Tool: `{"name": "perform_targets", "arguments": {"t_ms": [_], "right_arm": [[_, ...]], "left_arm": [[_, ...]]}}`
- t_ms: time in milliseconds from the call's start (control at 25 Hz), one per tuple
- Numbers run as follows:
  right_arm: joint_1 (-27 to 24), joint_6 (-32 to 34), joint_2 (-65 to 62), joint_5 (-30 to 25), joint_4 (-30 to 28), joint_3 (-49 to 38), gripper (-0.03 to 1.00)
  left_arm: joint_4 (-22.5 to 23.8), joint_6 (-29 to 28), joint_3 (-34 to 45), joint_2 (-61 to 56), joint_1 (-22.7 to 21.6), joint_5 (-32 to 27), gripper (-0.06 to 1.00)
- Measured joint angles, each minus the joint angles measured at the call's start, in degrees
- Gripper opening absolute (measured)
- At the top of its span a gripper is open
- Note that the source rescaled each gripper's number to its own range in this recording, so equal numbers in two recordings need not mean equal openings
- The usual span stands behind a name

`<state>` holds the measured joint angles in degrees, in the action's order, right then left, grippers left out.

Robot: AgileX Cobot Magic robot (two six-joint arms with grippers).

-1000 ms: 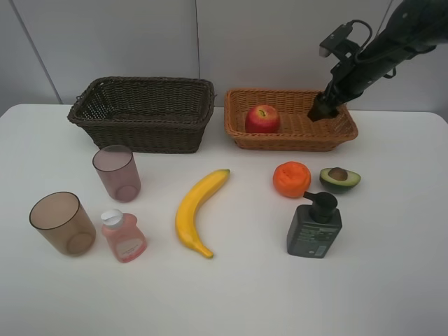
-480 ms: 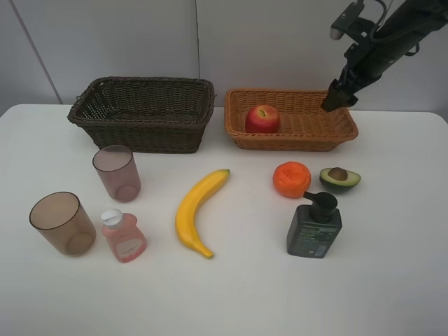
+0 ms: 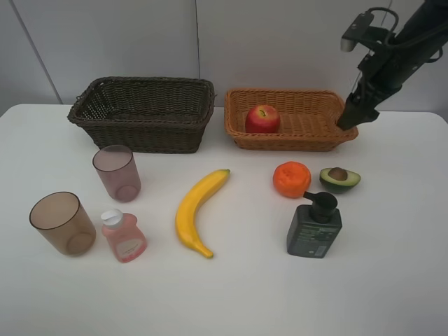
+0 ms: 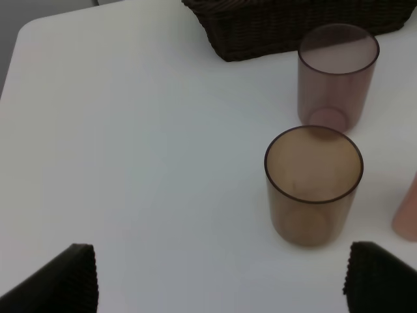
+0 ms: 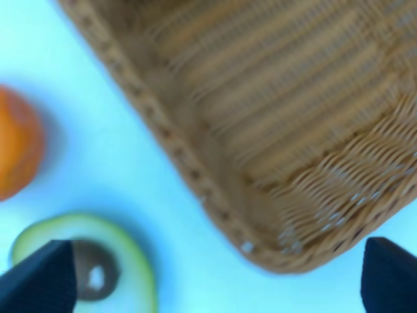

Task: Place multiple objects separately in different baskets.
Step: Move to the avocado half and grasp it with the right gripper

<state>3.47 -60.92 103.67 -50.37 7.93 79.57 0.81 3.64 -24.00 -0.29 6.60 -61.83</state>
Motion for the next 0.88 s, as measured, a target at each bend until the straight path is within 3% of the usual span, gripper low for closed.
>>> {"name": "perform_targets", "arguments": {"t_ms": [320,880], "right_arm": [[0.04,0.00,-6.39,4.29,-1.07,-12.62,0.87],[0.40,-0.10,-6.67,14.88,-1.15,-22.64,0.87]], "left_arm": [[0.00,0.00,0.00,0.00,0.00,0.00,1.00],[0.00,0.00,0.00,0.00,0.00,0.00,1.00]]}}
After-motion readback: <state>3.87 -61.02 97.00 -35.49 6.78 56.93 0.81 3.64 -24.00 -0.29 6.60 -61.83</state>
